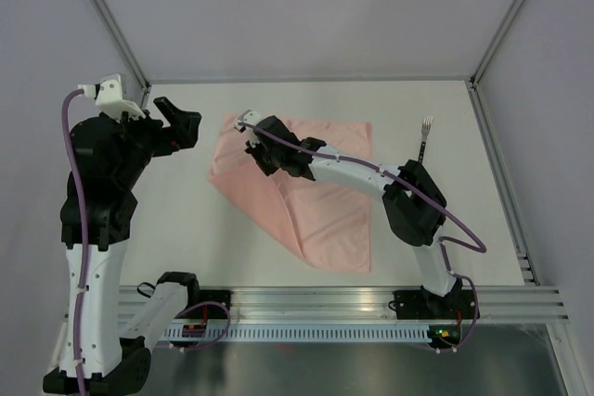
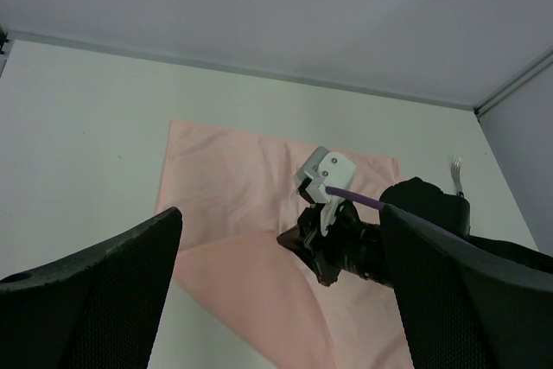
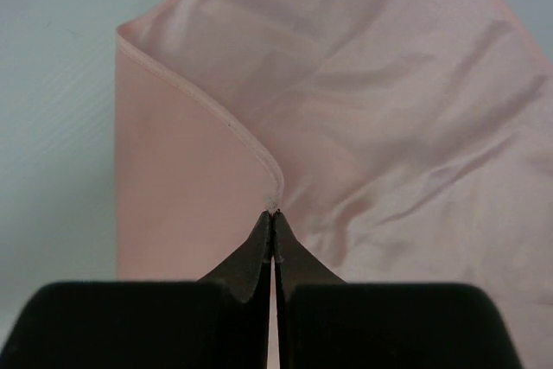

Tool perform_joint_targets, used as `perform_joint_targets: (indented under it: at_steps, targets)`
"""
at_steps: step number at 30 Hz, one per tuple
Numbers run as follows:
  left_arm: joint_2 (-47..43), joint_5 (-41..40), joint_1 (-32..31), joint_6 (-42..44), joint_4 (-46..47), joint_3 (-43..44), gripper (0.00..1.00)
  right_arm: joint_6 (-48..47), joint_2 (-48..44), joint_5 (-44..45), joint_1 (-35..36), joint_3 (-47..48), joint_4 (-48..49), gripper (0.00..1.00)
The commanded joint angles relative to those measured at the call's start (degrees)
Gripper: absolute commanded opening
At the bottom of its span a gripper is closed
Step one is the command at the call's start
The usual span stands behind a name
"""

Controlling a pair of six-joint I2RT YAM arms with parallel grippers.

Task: Fold the napkin, place the utensils inside, and roll it up
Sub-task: Fold the napkin at the center of the board.

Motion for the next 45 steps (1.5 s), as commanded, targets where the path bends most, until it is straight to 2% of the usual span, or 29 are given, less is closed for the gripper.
perform_joint_targets:
  at_steps: [1, 23, 45]
  targets:
    - [0.54, 2.24, 0.06, 0.68, 2.62, -0.86, 1.0, -2.56, -4.06, 1.24, -2.47, -1.25, -0.8, 0.01]
    - [-0.78, 2.94, 0.06, 0.51, 6.66, -10.09, 1.0, -5.82, -6.7, 0.54, -17.24, -5.91, -0.89, 0.0]
    - [-0.52, 3.03, 0.06, 0.33, 7.89, -12.11, 1.0, -5.74, -4.85, -0.51, -28.05, -5.21, 0.25, 0.0]
